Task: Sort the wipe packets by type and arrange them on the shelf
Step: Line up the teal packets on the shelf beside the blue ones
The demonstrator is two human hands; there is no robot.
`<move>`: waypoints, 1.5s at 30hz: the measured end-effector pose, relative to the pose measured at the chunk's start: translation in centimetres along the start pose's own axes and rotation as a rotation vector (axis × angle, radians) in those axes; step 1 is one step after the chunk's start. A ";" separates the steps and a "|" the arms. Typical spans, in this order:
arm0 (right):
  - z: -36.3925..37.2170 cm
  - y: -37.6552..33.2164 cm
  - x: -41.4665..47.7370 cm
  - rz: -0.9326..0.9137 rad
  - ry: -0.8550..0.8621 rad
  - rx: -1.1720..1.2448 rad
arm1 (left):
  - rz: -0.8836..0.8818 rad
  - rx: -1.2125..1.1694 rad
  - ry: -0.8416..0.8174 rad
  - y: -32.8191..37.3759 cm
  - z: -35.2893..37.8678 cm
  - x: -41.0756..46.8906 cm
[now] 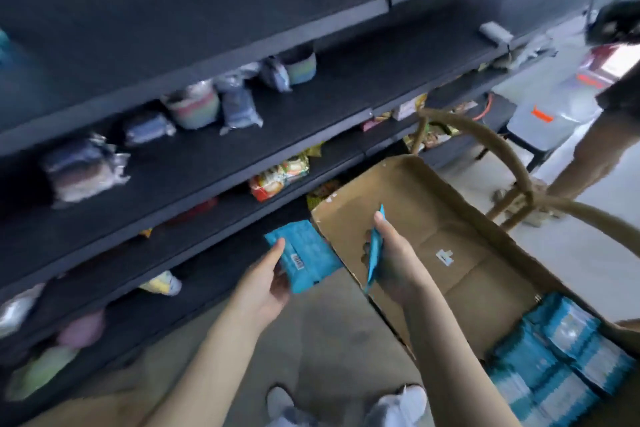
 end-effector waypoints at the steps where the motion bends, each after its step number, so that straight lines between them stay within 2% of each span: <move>1: 3.2 0.2 -0.3 0.008 -0.031 0.058 | 0.031 -0.064 0.011 2.5 -1.7 -0.8; 4: 11.5 0.9 -1.3 0.028 -0.146 0.150 | 0.156 -0.250 0.012 8.9 -6.0 -2.7; 8: 21.0 0.7 -2.7 0.043 -0.252 0.059 | 0.302 -0.352 0.018 15.4 -10.5 -4.2; 12: 28.7 -0.4 -3.4 0.004 -0.395 0.029 | 0.417 -0.420 -0.085 20.9 -13.1 -4.9; 15: 34.3 -0.9 -2.4 0.043 -0.470 -0.043 | 0.484 -0.466 -0.108 25.5 -15.5 -5.2; 22: 44.3 -4.2 1.0 0.073 -0.546 -0.061 | 0.564 -0.431 -0.001 35.4 -18.7 -4.2; 26: 49.8 -6.9 2.8 0.091 -0.511 -0.054 | 0.599 -0.134 0.250 40.0 -19.9 -1.2; 29: 53.3 -8.5 4.5 0.094 -0.534 -0.168 | 0.734 -0.031 0.346 43.0 -21.0 0.5; 36: 58.1 -10.4 10.1 0.062 -0.498 -0.569 | 0.814 -0.215 0.458 46.3 -24.5 4.0; 42: 62.2 -9.5 13.5 0.098 -0.619 -0.566 | 0.795 -0.312 0.444 48.5 -27.1 7.0; 45: 64.1 -9.5 15.5 -0.029 -0.597 -0.597 | 0.805 -0.231 0.498 49.9 -29.2 8.3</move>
Point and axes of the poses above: each hand's wrist, its own x-axis towards the middle knuckle, its own z-axis out of the palm, y = z × x, the point moved 5 cm from there along x, towards the middle knuckle, and after that the axes turned 15 degrees about z, right-handed, at the moved point
